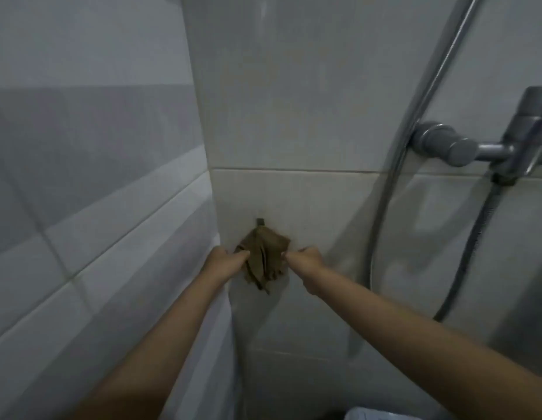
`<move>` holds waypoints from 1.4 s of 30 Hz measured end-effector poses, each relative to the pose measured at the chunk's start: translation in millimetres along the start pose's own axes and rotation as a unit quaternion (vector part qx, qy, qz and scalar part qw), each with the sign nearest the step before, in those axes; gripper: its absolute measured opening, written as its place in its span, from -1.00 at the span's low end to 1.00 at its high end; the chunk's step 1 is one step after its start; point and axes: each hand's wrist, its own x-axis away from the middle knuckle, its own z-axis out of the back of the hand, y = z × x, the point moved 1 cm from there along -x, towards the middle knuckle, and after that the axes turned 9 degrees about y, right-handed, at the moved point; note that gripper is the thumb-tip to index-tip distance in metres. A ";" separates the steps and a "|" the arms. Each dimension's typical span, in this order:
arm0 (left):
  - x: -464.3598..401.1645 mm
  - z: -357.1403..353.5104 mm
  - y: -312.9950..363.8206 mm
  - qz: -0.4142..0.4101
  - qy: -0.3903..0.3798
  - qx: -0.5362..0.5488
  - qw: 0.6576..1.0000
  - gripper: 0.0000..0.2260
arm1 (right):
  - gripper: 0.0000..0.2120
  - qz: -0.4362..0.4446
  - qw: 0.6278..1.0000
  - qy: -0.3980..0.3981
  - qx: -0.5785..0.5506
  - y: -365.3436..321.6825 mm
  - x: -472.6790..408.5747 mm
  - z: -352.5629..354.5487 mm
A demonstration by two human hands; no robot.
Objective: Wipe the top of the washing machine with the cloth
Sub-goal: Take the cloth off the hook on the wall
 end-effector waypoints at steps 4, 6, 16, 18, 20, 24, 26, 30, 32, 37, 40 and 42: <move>-23.2 -10.9 -17.0 0.080 -0.047 0.116 0.989 -0.55 | -0.84 0.011 0.995 0.063 -0.078 4.3 -11.5 -23.0; -39.5 -20.6 -27.5 0.106 -0.060 0.176 0.977 -0.39 | -0.73 0.002 0.990 0.071 -0.118 4.2 -14.0 -30.8; -30.2 -17.5 -12.2 0.037 -0.033 0.138 0.989 -0.74 | -0.71 0.093 0.993 0.065 -0.033 -22.3 -7.3 -28.6; -21.4 -9.3 -2.6 0.007 -0.013 0.111 0.994 -0.79 | -0.74 0.142 0.988 0.054 -0.028 -33.4 -2.4 -16.2; -9.6 -3.1 9.4 -0.008 -0.001 0.108 0.994 -0.81 | -0.75 0.190 0.980 0.050 -0.010 -41.9 3.6 -1.7; 23.2 -4.4 30.5 0.012 0.000 0.137 0.991 -0.78 | -0.81 0.258 0.961 0.057 0.081 -49.5 15.4 35.6; 43.4 -16.2 34.2 0.067 -0.030 0.160 0.984 -0.60 | -0.87 0.279 0.947 0.051 0.151 -46.2 20.2 58.0; 87.0 -56.9 21.7 0.233 -0.187 0.181 0.937 -0.37 | -0.64 0.290 0.928 0.001 0.234 -31.4 35.6 86.6; 111.5 -86.3 14.2 0.280 -0.241 0.232 0.900 -0.32 | -0.67 0.289 0.926 -0.033 0.240 -15.6 43.2 101.5; 157.5 -152.0 1.3 0.308 -0.237 0.426 0.817 -0.35 | -0.78 0.239 0.945 -0.109 0.193 37.1 47.7 139.8; 175.6 -177.9 -5.9 0.288 -0.237 0.448 0.812 -0.31 | -0.71 0.254 0.945 -0.081 0.190 65.9 49.3 170.5; 186.1 -192.4 -10.8 0.271 -0.248 0.430 0.825 -0.32 | -0.82 0.298 0.930 -0.035 0.213 83.9 48.3 191.3</move>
